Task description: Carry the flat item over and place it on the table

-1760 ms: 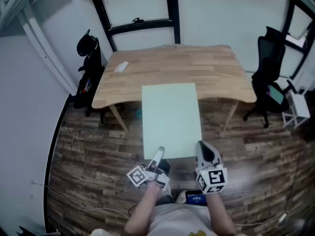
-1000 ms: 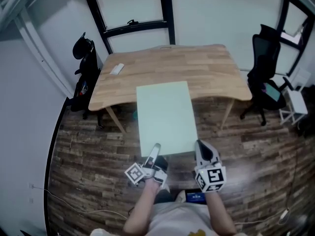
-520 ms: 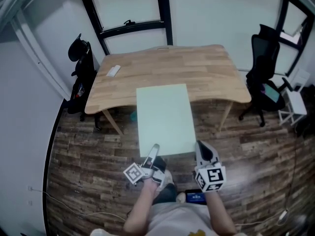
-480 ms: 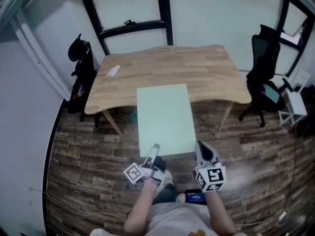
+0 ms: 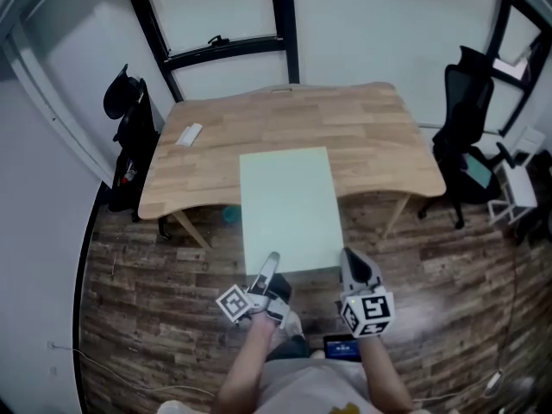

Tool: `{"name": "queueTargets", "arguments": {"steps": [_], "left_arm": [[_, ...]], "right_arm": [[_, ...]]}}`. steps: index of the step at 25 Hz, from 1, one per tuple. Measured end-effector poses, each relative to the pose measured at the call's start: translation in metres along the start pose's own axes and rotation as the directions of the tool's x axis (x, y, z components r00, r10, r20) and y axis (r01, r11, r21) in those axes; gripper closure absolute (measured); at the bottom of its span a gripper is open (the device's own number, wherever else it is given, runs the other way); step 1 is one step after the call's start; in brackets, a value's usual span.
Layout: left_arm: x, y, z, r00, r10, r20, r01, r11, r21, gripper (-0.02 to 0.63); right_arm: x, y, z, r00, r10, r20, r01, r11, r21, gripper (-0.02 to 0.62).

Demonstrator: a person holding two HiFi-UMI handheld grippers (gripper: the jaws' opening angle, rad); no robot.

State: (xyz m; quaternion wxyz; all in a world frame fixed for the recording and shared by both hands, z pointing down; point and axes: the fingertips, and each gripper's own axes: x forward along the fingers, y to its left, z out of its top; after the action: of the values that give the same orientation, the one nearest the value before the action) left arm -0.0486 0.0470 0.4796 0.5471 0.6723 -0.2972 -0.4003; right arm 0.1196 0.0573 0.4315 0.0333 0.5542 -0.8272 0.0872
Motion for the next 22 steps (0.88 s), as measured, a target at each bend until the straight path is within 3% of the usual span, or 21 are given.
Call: {"name": "queueTargets", "arguments": {"steps": [14,22], "left_arm": [[0.068,0.033,0.054,0.998,0.015,-0.057,-0.017,0.999,-0.048,0.319],[0.083,0.046,0.069,0.996,0.016,-0.085,-0.02,0.998,-0.053,0.319]], "right_arm": [[0.091,-0.014,0.002,0.998,-0.038,-0.041,0.039,0.999,0.01,0.597],[0.108,-0.015,-0.002,0.997,-0.062,-0.051,0.063,0.998,0.017,0.597]]}}
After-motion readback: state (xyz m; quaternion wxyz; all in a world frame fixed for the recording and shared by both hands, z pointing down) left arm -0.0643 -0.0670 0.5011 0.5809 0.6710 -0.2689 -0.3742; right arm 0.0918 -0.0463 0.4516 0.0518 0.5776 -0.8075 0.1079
